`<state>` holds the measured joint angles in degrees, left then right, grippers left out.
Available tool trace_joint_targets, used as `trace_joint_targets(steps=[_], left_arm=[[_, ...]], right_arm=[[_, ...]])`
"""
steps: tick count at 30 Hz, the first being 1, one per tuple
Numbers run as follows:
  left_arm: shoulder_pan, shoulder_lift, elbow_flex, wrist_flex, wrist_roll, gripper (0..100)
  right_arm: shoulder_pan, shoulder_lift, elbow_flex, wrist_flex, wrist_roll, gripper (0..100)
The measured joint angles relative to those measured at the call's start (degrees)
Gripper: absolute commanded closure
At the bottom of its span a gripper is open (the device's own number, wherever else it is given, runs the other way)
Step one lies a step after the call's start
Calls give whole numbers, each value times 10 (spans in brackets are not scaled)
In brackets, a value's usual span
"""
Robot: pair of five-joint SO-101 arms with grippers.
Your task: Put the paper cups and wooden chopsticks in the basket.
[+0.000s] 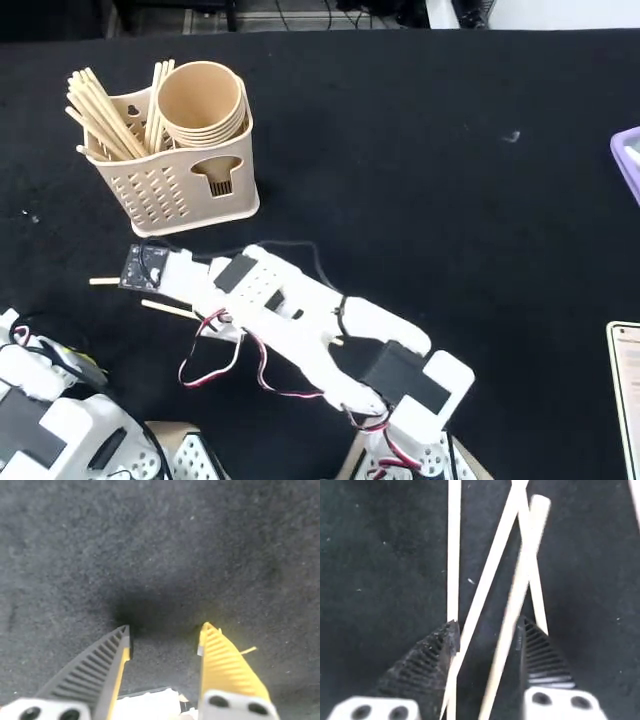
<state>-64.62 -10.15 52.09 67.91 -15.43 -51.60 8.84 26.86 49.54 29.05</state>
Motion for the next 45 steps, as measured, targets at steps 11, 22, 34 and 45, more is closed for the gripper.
trace_joint_targets(steps=[11, 22, 34, 45], left_arm=[[0, 0, 0, 0, 0, 777], [0, 0, 0, 0, 0, 777], [0, 0, 0, 0, 0, 777], [0, 0, 0, 0, 0, 777]], right_arm=[[-1, 2, -2, -10, 15, 655], [41, 47, -15, -43, 18, 698], [42, 78, -70, 18, 61, 988], [35, -2, -4, 42, 38, 988]])
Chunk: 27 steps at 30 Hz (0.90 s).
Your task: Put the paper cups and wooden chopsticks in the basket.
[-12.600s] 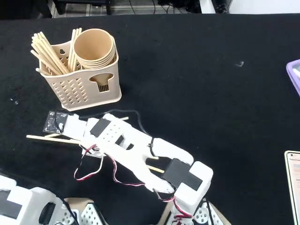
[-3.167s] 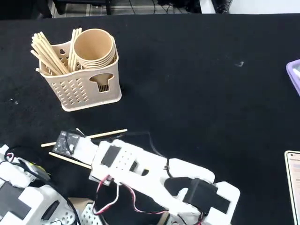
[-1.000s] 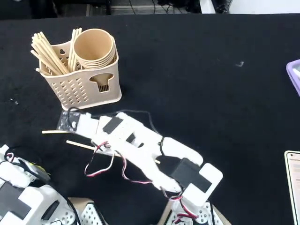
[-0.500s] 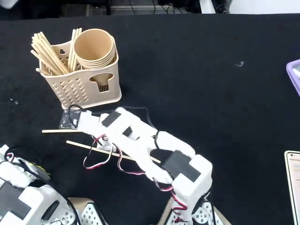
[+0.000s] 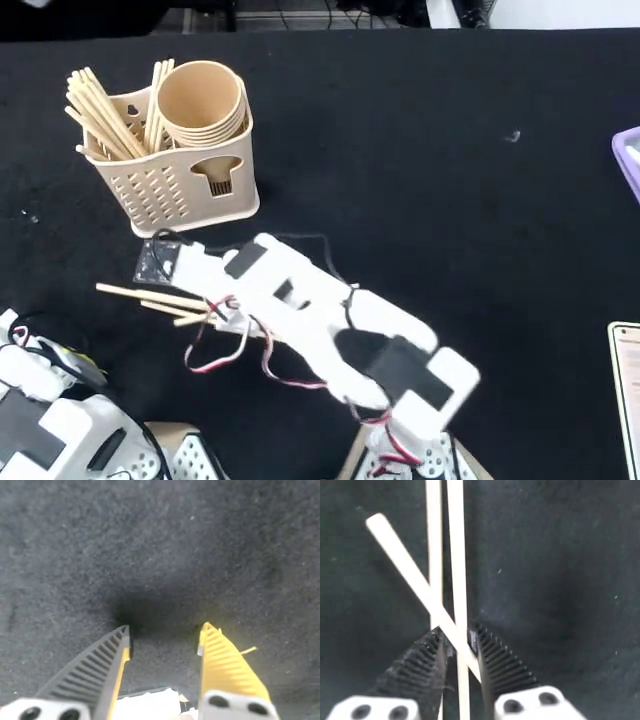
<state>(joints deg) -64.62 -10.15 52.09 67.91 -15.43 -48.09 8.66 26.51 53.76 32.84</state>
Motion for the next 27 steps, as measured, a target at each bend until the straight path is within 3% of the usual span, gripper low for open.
trace_joint_targets(steps=[5, 9, 12, 22, 27], left_arm=[[0, 0, 0, 0, 0, 777], [0, 0, 0, 0, 0, 777], [0, 0, 0, 0, 0, 777], [0, 0, 0, 0, 0, 777], [0, 0, 0, 0, 0, 777]], right_arm=[[-10, -43, 52, 0, -3, 970], [-27, -47, 79, -6, -15, 828], [-27, -47, 79, -8, -59, 797], [-40, -47, 76, -10, -114, 800], [-39, -47, 76, -27, -98, 973]])
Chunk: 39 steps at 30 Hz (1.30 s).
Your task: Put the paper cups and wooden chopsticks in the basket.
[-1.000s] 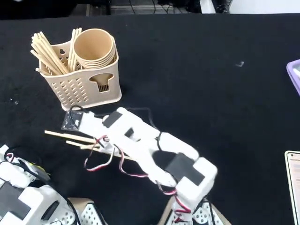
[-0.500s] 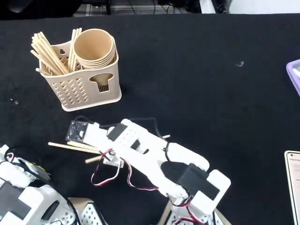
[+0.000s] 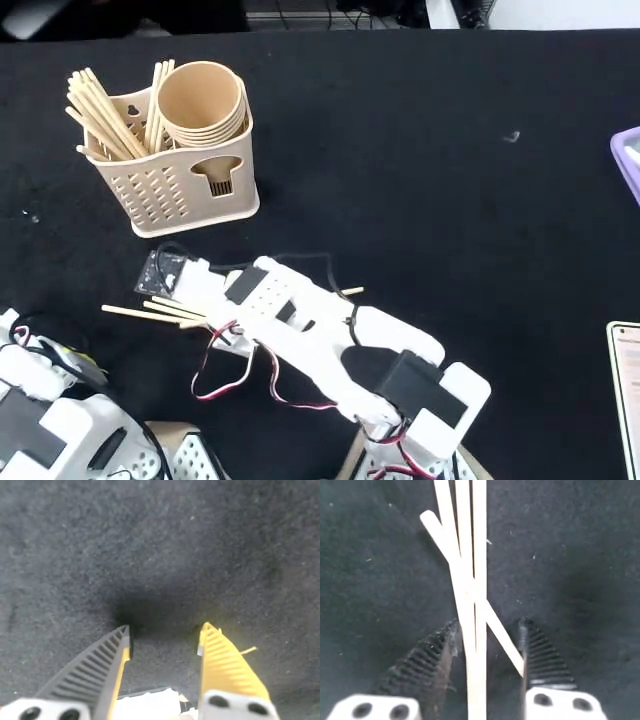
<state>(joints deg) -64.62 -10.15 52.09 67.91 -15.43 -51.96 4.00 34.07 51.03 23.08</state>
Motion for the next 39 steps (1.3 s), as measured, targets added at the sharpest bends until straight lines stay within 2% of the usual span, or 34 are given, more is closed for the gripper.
trace_joint_targets(steps=[4, 11, 21, 28, 32, 39], left_arm=[[0, 0, 0, 0, 0, 777], [0, 0, 0, 0, 0, 777], [0, 0, 0, 0, 0, 777], [0, 0, 0, 0, 0, 777], [0, 0, 0, 0, 2, 777], [2, -1, 4, -7, 14, 777]], right_arm=[[-1, 0, 0, -3, 26, 990], [-1, -23, 0, -4, 26, 988], [-1, -146, 0, 59, 31, 988], [-1, -215, 0, 65, 33, 988], [-1, -247, 0, 8, 5, 988], [-1, -251, 0, -175, -53, 988]])
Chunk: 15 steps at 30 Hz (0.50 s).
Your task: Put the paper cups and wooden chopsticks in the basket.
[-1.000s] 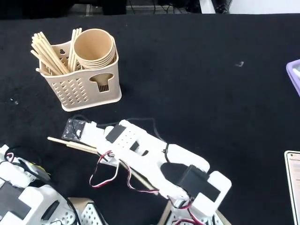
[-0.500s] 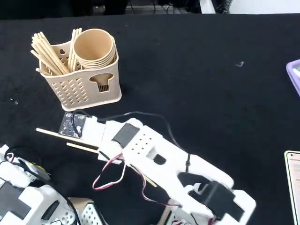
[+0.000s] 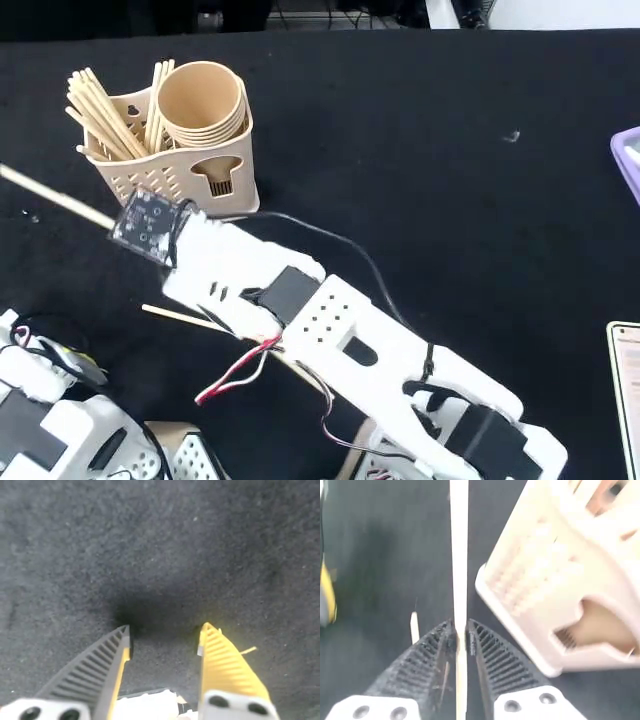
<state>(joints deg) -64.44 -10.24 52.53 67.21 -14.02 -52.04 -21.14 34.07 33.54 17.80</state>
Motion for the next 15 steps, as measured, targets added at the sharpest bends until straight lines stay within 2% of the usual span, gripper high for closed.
trace_joint_targets(steps=[9, 15], left_arm=[[0, 0, 0, 0, 0, 777], [0, 0, 1, 0, 0, 777]], right_arm=[[0, 0, -91, -112, -60, 988], [62, 0, -130, -215, -159, 987]])
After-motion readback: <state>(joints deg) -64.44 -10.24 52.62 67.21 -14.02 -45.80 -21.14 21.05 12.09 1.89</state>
